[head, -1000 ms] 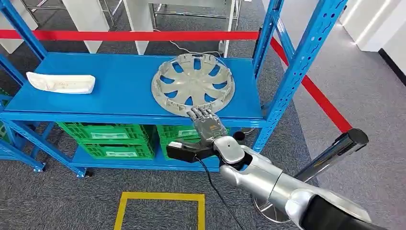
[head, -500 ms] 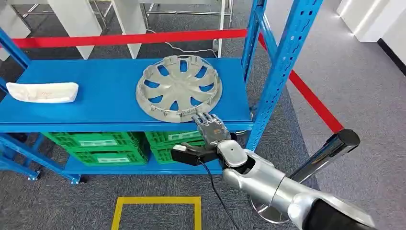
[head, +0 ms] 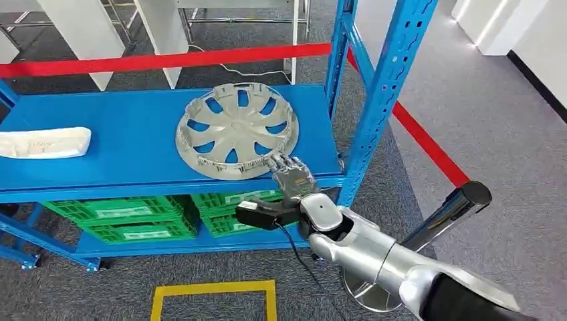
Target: Take the parts from the cabinet and place them on the table.
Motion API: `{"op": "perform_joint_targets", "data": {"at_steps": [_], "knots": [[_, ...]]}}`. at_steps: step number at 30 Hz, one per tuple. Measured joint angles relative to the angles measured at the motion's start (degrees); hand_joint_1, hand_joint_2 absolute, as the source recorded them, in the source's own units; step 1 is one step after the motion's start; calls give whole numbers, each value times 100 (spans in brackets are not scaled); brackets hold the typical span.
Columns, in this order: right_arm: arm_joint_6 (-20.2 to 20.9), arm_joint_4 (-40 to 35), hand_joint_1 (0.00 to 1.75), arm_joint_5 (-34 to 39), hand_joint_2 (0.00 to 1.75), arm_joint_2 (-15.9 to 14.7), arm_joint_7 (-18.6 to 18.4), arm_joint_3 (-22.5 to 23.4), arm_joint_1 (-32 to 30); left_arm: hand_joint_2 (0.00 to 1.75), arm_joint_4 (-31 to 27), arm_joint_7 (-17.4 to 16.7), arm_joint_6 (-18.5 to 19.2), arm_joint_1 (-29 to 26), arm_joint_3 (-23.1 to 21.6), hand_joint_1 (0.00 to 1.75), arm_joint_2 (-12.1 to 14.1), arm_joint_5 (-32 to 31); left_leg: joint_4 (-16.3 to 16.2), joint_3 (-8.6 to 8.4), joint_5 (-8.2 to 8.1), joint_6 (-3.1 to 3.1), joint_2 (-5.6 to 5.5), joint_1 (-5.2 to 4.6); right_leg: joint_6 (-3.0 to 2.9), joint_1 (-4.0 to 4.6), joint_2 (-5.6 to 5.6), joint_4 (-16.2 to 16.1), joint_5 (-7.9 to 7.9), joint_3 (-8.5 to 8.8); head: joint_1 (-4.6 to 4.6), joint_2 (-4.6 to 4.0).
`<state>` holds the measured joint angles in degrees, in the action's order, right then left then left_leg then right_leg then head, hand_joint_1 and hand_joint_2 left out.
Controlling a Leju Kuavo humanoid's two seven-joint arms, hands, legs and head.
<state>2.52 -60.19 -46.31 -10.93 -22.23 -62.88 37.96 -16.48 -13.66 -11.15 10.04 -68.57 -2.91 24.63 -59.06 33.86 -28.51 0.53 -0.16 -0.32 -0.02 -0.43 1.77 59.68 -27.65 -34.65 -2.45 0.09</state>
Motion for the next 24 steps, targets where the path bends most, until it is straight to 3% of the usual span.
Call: {"op": "perform_joint_targets", "data": {"at_steps": [1, 2, 3, 5, 6, 7, 8, 10, 11, 12, 15, 17, 18, 20, 21, 22, 23, 24], "knots": [[-5, -9, 0, -26, 0, -6, -2, 11, 9, 0, 0, 0, -7, 8, 0, 0, -4, -6, 105, -55, 10, -4, 17, 73, 43, 15, -8, 5, -30, -16, -9, 0], [-13, -13, 0, -48, 0, -22, -4, 13, 16, 0, 2, 0, -13, 9, 0, 0, -2, -6, 148, -80, 22, -13, 12, 74, 76, 17, -70, 112, -97, -49, -13, 0], [-13, -15, 0, -55, 0, -26, -4, 7, 34, 0, 2, 7, -15, 9, 0, 0, -6, -15, 151, -87, 16, 5, 14, 83, 96, 10, -91, 401, -248, -193, -44, 0], [-13, -15, 0, -72, 0, -31, -4, -2, 5, 0, 2, 7, -11, 3, 0, 0, -9, -20, 145, -111, -6, 23, 16, 81, 133, -7, -136, 1284, -585, -661, -65, 0], [-11, -15, 0, -85, 0, -33, -2, -4, -17, 0, 2, 7, -13, 0, 0, 0, -9, -22, 138, -117, -16, 27, 16, 80, 144, -8, -142, 1609, -641, -860, -65, 0], [-11, -15, 0, -98, 0, -39, -2, -4, -32, 0, 2, 7, -13, -2, 0, 0, -6, -24, 134, -132, -34, 28, 16, 80, 148, -8, -142, 1654, -541, -927, -81, 0], [-11, -15, 0, -114, 0, -39, -2, -7, -30, 0, 4, 7, -13, -4, 0, 0, -6, -26, 133, -156, -52, 25, 13, 79, 141, -8, -142, 1454, -331, -867, -94, 0], [-11, -15, 0, -169, 0, -39, -2, -4, 3, 0, 4, 7, -11, -5, 0, 0, -11, -57, 127, -249, -112, -8, 12, 77, 92, 0, -145, 527, 247, -471, -120, 0], [-9, -15, 0, -197, 0, -39, 0, -4, 23, 0, 4, 7, -11, -6, 0, 0, -13, -76, 126, -288, -150, -34, 16, 75, 54, 15, -160, 108, 376, -288, -129, 0], [-7, -18, 0, -214, 0, -39, 2, -9, 45, 0, 2, 7, -9, 7, 0, 0, -15, -83, 108, -279, -173, -71, 26, 38, 30, 53, -168, 40, 312, -224, -92, 0], [-2, -22, 0, -295, 0, -31, 20, -15, 67, 0, 2, 7, 4, 6, 0, 0, -20, -116, 142, -287, -174, -144, 37, 64, -54, 71, -142, -14, 236, -203, -94, 0], [-2, -31, 0, -324, 0, -22, 22, -13, 101, 0, 4, 7, 2, 5, 0, 0, -17, -124, 68, -282, -279, -209, 28, 60, -107, 5, -146, -105, 262, -141, -87, 0], [0, -31, 0, -346, 0, 0, 24, -18, 133, 0, 4, 7, 2, 9, 0, 0, -17, -127, -184, -152, -434, -240, 27, 66, -134, -10, -148, -114, 256, -131, -52, 0], [6, -33, 0, -380, 0, 26, 31, -39, 132, 0, 4, 7, 2, -2, 0, 0, -13, -129, -1101, 316, -815, -286, 28, 96, -162, -15, -146, -113, 239, -115, -30, 0], [9, -33, 0, -405, 0, 26, 39, -55, 118, 0, 4, 7, 2, -18, 0, 0, -11, -131, -1459, 526, -900, -304, 28, 105, -163, -15, -145, -109, 229, -111, -33, 0], [9, -33, 0, -418, 0, 28, 39, -70, 107, 0, 4, 7, 0, -38, 0, 0, -9, -131, -1586, 641, -857, -317, 28, 113, -159, -19, -138, -107, 222, -105, -30, 0], [9, -33, 0, -448, 0, 31, 39, -88, 103, 0, 4, 9, -2, -56, 0, 0, -9, -135, -1462, 629, -668, -325, 29, 122, -142, -26, -127, -104, 206, -91, -33, 0], [6, -33, 0, -477, 0, 31, 39, -101, 104, 0, 4, 9, -11, -62, 0, 0, -6, -138, -1109, 507, -381, -331, 29, 133, -121, -36, -113, -97, 192, -72, -28, 0]]}}
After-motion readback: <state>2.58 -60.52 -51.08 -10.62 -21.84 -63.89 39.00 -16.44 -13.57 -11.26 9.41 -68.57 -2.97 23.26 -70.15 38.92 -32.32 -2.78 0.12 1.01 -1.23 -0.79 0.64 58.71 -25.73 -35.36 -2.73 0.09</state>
